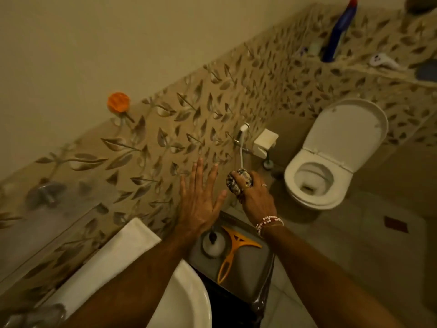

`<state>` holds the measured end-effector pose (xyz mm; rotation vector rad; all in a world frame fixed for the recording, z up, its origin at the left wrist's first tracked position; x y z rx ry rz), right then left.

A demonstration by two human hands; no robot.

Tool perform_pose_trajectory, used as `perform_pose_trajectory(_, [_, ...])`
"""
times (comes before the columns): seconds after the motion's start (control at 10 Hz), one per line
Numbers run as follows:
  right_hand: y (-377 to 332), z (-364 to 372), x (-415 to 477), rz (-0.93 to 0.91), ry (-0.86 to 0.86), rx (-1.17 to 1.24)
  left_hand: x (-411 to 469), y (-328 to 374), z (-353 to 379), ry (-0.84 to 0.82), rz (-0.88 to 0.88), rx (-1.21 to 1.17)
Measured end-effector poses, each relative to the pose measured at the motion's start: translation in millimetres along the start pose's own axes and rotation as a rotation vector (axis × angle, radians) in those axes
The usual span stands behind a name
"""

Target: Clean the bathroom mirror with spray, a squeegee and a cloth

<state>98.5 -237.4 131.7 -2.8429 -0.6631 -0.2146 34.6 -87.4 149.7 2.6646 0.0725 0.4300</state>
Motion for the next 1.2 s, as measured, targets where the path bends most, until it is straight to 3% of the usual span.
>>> perform_pose_trajectory(0.3, [60.3,194.1,-97.8,0.415,-0.345,0.189,-39.5,-22.9,177.2,-0.346,0.037,-0.114])
perform_pose_trajectory(0.6, [63.4,290.7,-159.8,0.622,-0.481,0.205,-62.4,-24.9,253.5,-0.468,0.082,-0.167])
perform_pose_trajectory(0.9, [74.2,300.6,-178.1,0.627,-0.56,0.157,-78.0,-31.2,261.1,-0.461,0.059,-0.166])
perform_pose_trajectory(1.2, [78.7,226.1,-125.1,0.463,-0.373,0.019,-41.2,-4.4,209.9,-0.457,0.051,-0.117])
Point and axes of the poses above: each hand's wrist, its own x-axis towards the middle knuckle, its own z-axis out of the palm, y = z × x, the point moved 8 cm from there along x, towards the middle knuckle, and after that the axes turned 12 degrees about -x, right-handed, at the moved point
